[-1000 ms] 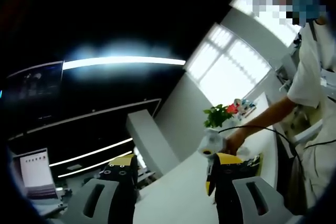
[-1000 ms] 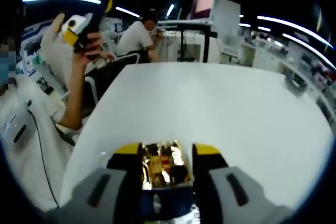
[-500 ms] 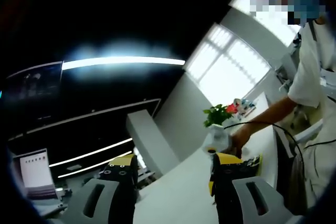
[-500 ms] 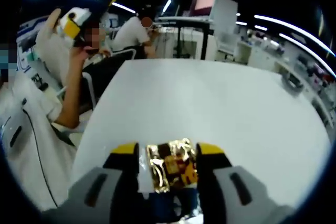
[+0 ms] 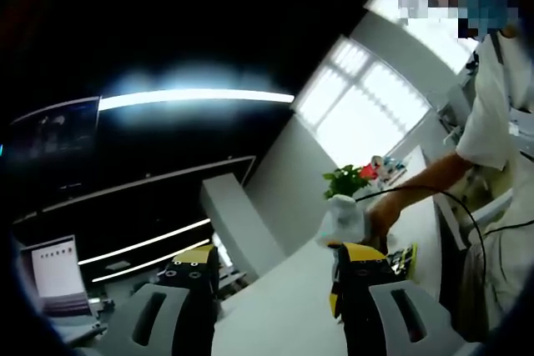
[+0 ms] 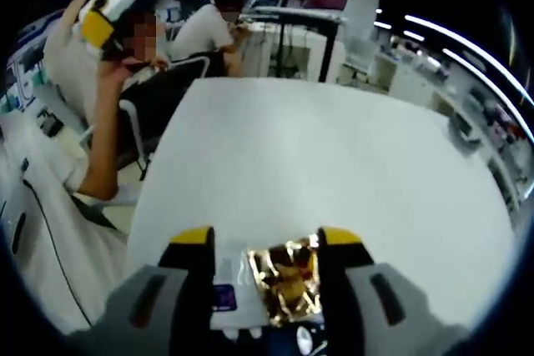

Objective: Arrange the skincare products in the storage area until every visible bottle or jar stands upright without overlapping.

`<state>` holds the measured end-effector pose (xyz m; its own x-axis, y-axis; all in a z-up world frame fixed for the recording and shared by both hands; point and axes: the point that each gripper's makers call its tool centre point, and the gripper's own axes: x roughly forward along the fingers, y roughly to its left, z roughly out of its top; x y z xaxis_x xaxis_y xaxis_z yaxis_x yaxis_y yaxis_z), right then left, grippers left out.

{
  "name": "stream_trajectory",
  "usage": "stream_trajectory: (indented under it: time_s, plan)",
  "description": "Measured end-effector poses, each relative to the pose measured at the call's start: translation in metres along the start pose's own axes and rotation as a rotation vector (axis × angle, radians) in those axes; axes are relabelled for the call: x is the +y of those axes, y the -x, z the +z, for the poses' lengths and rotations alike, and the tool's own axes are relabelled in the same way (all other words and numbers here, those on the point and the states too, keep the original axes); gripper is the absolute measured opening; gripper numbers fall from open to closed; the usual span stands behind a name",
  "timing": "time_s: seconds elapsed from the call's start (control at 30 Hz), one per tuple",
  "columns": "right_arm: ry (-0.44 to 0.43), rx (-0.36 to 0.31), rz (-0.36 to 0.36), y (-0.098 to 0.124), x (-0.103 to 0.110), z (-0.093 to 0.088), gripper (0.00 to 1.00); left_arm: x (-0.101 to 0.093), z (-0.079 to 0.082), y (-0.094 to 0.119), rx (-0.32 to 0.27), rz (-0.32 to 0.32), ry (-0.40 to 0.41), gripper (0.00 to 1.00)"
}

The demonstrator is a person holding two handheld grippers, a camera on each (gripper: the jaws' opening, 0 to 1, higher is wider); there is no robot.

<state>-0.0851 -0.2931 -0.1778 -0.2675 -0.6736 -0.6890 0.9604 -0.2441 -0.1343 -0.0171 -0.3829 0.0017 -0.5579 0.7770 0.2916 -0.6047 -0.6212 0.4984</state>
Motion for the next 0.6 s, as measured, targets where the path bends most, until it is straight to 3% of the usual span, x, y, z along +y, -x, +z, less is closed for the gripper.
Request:
stream_trajectory:
  time_s: [0.6]
  plan:
    - [0.054,0.103,-0.007,-0.0025,-0.0004,-0.0051,0.47,0.0008,0.0002,0.0004,0.000,-0.003,0.000,0.59]
